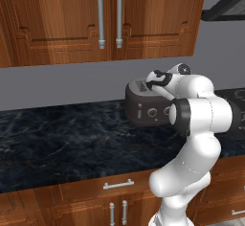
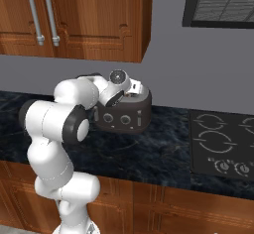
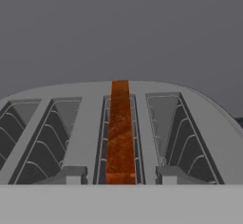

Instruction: Start the toaster. Once the lever pops up, take the bread to the plate on the dining counter.

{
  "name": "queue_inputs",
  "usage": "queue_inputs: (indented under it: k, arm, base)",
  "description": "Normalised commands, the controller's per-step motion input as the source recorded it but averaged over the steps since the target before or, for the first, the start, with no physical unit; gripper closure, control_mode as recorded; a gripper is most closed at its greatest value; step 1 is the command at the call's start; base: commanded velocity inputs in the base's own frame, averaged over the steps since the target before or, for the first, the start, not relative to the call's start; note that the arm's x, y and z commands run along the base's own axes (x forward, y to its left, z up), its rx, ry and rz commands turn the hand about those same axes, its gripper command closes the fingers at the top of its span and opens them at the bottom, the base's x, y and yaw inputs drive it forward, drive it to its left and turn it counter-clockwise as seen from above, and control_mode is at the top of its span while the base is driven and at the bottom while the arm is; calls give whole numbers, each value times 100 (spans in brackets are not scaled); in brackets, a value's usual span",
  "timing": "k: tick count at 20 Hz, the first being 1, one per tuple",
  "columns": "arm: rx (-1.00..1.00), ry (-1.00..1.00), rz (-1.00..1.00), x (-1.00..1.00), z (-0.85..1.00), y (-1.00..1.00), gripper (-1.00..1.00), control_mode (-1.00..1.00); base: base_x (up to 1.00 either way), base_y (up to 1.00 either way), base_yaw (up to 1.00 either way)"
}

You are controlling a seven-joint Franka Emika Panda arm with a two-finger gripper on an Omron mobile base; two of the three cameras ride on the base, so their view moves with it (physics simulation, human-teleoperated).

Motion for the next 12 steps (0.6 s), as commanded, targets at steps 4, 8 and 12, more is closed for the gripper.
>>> queue_inputs:
  k: [4, 8, 12]
  arm:
    - [0, 0, 0, 0, 0, 0, 100, -100]
    - [0, 0, 0, 0, 0, 0, 100, -100]
    - [0, 0, 0, 0, 0, 0, 100, -100]
  base:
    - [0, 0, 0]
    - [0, 0, 0]
    - [0, 0, 0]
